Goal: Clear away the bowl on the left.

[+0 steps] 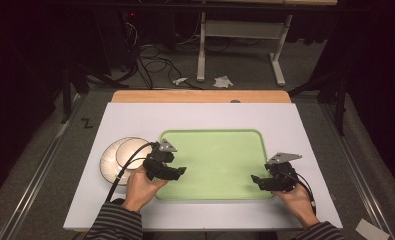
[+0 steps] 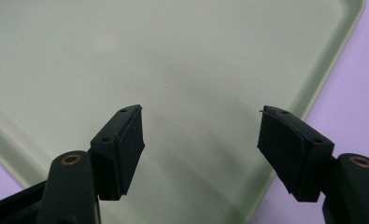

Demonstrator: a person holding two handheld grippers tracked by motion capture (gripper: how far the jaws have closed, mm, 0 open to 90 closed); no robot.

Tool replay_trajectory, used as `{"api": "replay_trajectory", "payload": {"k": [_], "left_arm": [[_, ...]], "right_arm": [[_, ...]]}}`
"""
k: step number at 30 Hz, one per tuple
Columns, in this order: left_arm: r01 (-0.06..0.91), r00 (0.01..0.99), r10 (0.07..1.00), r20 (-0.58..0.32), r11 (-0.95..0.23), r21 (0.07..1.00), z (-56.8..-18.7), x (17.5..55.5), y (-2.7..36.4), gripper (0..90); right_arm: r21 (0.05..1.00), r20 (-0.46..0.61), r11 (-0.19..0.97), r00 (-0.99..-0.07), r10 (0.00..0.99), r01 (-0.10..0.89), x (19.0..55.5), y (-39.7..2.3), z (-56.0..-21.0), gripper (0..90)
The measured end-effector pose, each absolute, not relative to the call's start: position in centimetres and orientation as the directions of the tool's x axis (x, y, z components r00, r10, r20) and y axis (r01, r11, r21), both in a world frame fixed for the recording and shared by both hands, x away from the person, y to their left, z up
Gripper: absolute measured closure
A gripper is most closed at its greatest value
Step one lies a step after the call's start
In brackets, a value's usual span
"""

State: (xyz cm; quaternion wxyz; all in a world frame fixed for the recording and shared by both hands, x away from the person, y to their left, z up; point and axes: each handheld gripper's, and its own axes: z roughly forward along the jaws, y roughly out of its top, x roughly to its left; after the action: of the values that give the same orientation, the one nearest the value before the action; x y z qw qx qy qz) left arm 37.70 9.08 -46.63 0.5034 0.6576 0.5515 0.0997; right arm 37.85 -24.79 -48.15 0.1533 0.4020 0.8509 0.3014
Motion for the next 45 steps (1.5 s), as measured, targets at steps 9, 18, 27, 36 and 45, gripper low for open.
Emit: {"api": "replay_trajectory", "payload": {"k": [9,18,27,36,45], "left_arm": [[0.624,0.362,0.829,-0.427,0.124,0.771,-46.7,37.9,9.1,35.7],[0.631,0.353,0.823,-0.444,0.141,0.763,-46.5,38.0,9.2,33.8],[0.612,0.352,0.835,-0.424,0.137,0.779,-46.6,37.8,9.1,30.0],[0.602,0.341,0.832,-0.438,0.164,0.781,-46.4,38.0,9.5,27.1],[0.580,0.330,0.823,-0.462,0.210,0.787,-45.9,37.9,10.3,27.2]], "right_arm": [[0.633,0.009,0.485,-0.633,0.774,0.603,37.8,-24.8,-48.2,30.3],[0.680,0.041,0.409,-0.589,0.807,0.608,38.2,-25.1,-47.8,23.1],[0.672,0.073,0.388,-0.578,0.813,0.631,38.3,-25.3,-47.7,16.4],[0.654,0.071,0.400,-0.579,0.813,0.642,38.5,-25.3,-47.6,16.3],[0.642,0.061,0.407,-0.573,0.817,0.650,38.5,-25.3,-47.5,17.0]]}}
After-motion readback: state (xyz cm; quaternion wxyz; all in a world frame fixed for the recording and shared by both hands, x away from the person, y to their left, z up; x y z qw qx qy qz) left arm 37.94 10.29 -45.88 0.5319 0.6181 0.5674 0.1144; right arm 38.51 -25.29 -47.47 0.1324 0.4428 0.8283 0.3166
